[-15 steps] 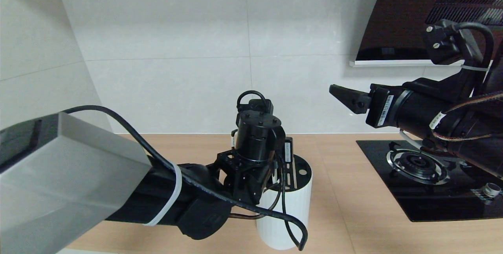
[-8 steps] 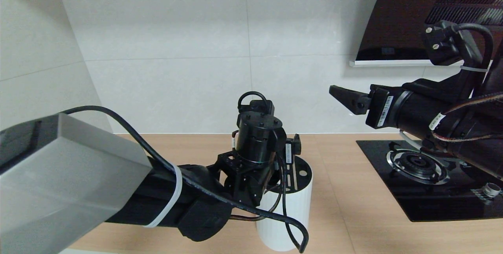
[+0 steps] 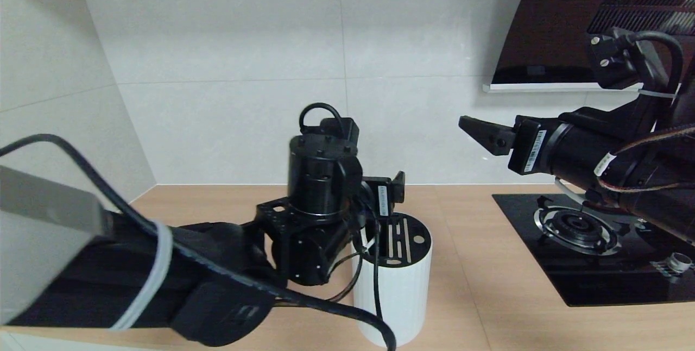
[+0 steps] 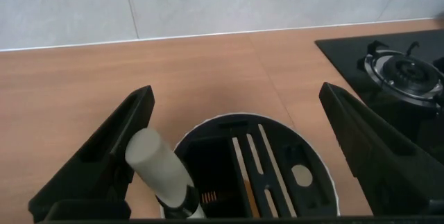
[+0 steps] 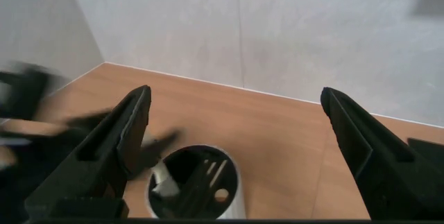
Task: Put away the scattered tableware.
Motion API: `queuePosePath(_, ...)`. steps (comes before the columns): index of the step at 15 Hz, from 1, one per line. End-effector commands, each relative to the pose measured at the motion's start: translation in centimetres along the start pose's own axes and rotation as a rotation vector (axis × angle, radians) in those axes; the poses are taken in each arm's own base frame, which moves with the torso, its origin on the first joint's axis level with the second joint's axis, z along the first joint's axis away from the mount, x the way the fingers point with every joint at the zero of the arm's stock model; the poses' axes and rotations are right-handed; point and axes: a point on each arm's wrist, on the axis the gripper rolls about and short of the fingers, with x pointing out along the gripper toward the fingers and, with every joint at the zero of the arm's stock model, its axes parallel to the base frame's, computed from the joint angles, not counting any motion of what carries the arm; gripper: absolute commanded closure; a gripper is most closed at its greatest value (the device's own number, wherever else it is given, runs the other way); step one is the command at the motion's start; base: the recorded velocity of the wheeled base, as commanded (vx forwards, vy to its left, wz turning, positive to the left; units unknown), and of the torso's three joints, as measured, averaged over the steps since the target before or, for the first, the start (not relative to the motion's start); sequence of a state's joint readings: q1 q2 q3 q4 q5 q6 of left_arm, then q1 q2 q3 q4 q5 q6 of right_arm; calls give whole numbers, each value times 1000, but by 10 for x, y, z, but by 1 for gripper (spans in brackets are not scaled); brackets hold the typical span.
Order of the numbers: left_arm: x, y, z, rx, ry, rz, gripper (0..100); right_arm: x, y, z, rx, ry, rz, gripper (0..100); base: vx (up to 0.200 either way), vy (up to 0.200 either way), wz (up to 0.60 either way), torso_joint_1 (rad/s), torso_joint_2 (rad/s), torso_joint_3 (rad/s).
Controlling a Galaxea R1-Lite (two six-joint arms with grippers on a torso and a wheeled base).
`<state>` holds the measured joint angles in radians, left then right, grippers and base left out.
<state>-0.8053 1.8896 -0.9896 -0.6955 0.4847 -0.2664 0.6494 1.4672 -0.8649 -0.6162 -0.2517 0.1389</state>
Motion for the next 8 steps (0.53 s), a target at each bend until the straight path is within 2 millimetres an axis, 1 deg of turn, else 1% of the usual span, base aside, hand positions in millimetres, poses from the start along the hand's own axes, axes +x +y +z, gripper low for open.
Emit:
queuePosePath(1,-43,21,39,-44,-86,-47,0,1,-4,1,0,-2,-17,0,0,0,0,0,0,0)
queuePosePath(2,-67,41,49,-42,-102,-101,0,3,-9,-6,-27,22,-29,0,0,0,0,0,0,0)
queuePosePath(4,-94,62,63,-19,-130,-244,0,5,-18,-17,-99,61,-51,0,0,0,0,0,0,0)
queuePosePath(5,-101,66,70,-19,-157,-256,0,5,-22,-17,-102,62,-65,0,0,0,0,0,0,0)
queuePosePath(6,-121,78,88,-3,-241,-237,0,4,-29,-11,-98,38,-87,0,0,0,0,0,0,0)
queuePosePath(7,-133,83,92,22,-269,-223,0,1,-32,-7,-98,12,-92,0,0,0,0,0,0,0)
queuePosePath(8,-149,91,88,53,-261,-211,0,-4,-37,-2,-101,-21,-112,0,0,0,0,0,0,0)
